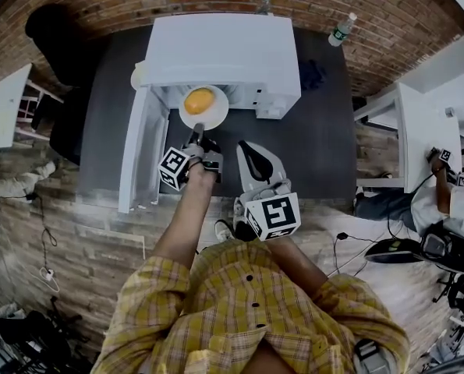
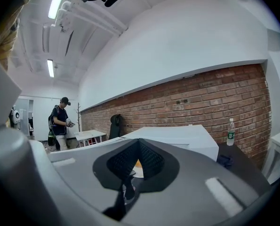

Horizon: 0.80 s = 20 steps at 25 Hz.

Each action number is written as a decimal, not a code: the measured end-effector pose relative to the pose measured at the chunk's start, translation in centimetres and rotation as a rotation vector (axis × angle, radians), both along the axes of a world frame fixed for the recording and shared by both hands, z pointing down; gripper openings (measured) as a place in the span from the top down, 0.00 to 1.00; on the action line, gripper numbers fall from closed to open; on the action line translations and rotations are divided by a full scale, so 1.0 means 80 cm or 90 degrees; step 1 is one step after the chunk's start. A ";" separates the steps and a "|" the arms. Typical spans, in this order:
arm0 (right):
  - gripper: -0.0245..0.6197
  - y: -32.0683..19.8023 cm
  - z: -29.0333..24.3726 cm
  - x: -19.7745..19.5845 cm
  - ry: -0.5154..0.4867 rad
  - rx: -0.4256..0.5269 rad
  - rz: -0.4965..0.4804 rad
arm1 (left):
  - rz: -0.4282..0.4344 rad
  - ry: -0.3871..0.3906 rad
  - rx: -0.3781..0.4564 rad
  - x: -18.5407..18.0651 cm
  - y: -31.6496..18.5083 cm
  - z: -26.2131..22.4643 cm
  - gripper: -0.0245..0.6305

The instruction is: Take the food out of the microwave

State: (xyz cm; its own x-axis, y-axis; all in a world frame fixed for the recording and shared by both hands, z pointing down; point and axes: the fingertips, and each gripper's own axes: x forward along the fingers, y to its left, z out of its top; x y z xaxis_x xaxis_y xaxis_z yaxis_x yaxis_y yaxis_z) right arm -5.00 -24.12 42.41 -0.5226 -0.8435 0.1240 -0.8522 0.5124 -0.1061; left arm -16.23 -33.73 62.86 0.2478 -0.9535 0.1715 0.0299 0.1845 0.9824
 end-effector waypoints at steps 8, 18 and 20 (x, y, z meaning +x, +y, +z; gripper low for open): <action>0.97 0.023 -0.006 -0.006 -0.007 0.001 0.006 | -0.005 0.016 0.010 -0.002 0.047 -0.044 0.94; 0.97 0.037 -0.017 -0.010 -0.024 0.005 0.006 | -0.012 0.037 0.040 -0.005 0.092 -0.112 0.94; 0.97 0.041 -0.018 -0.011 -0.018 0.010 0.004 | -0.015 0.042 0.047 -0.006 0.099 -0.125 0.94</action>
